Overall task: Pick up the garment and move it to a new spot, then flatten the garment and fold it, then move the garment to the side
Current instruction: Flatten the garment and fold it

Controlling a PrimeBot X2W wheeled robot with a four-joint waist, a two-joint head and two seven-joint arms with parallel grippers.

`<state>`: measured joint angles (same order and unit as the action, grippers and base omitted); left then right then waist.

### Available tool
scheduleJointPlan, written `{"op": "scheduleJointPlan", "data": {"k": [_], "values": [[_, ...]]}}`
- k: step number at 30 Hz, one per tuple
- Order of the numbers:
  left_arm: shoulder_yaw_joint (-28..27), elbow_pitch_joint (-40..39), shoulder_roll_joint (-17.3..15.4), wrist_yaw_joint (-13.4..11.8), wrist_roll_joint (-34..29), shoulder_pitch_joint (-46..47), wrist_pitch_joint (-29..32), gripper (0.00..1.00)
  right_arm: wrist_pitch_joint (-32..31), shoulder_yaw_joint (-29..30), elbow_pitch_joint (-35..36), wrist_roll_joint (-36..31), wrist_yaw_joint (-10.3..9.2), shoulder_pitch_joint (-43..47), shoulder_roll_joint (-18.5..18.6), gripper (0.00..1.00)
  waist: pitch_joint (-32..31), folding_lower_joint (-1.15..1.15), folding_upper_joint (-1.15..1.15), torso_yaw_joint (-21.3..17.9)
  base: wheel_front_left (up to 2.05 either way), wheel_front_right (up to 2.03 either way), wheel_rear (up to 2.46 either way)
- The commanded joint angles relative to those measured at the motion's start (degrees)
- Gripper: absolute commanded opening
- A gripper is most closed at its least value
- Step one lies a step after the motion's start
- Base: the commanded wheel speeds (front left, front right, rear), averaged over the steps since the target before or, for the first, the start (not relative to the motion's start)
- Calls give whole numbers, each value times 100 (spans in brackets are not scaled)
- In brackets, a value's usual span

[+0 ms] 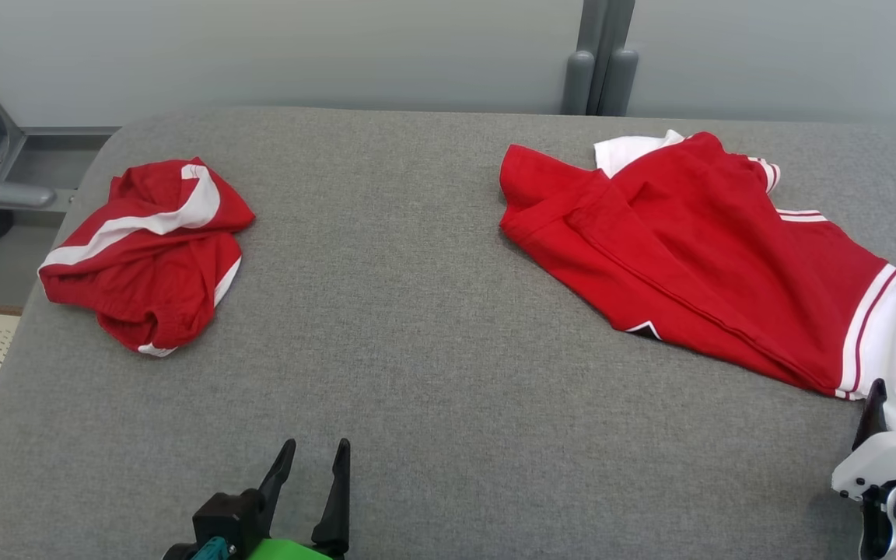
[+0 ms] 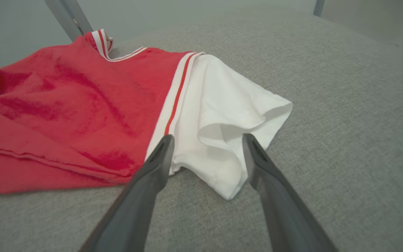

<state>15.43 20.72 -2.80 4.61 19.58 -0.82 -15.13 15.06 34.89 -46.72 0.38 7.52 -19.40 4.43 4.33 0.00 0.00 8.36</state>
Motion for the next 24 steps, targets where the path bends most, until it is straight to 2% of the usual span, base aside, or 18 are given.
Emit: {"op": "scheduleJointPlan", "data": {"k": [1,3,4,5,6,7,10,12,13,21,22,23,24], "values": [[-16,-2,-18,20,-36,-17,-1,100,16,58,-49,-48,-7,-49,35,100,23,0,0,22,0,0,0],[-24,11,-18,25,-38,-14,-1,100,16,158,-165,-122,-6,-81,65,100,45,0,0,32,0,0,0],[-25,16,-18,27,-36,-11,-1,100,17,214,-210,-152,-7,-103,82,91,54,0,0,36,0,0,0],[-23,17,-18,29,-24,-4,-1,100,16,255,-250,-181,-7,-125,92,73,65,0,0,41,0,0,0],[-20,11,-18,30,-15,7,-1,100,17,288,-277,-199,-6,-133,97,68,83,0,0,47,0,0,0],[-19,1,-18,29,-8,21,-1,100,16,319,-299,-225,-7,-146,103,53,103,0,0,51,0,0,0],[-23,-8,-18,27,-10,52,-1,100,16,387,-367,-278,-6,-200,131,39,153,0,0,52,0,0,0],[-31,3,-18,28,-28,66,-1,100,17,449,-411,-294,-6,-224,137,16,172,0,0,46,0,0,0],[-36,11,-18,29,-36,69,-1,100,17,488,-423,-304,-7,-229,142,0,175,0,0,42,0,0,0],[-93,46,-17,32,-35,-63,-1,100,17,908,-377,-191,-8,42,76,0,-42,0,0,-169,0,0,0],[-94,43,-17,33,-35,-79,-1,100,17,950,-333,-204,-7,94,72,35,-74,0,0,-220,0,0,0],[-103,42,-17,33,-37,-99,-1,100,17,1013,-294,-186,-8,137,59,100,-106,0,0,-278,0,0,0],[-110,43,-17,34,-36,-113,-1,100,17,1025,-240,-203,-7,193,44,100,-138,0,0,-342,0,0,0]]}}
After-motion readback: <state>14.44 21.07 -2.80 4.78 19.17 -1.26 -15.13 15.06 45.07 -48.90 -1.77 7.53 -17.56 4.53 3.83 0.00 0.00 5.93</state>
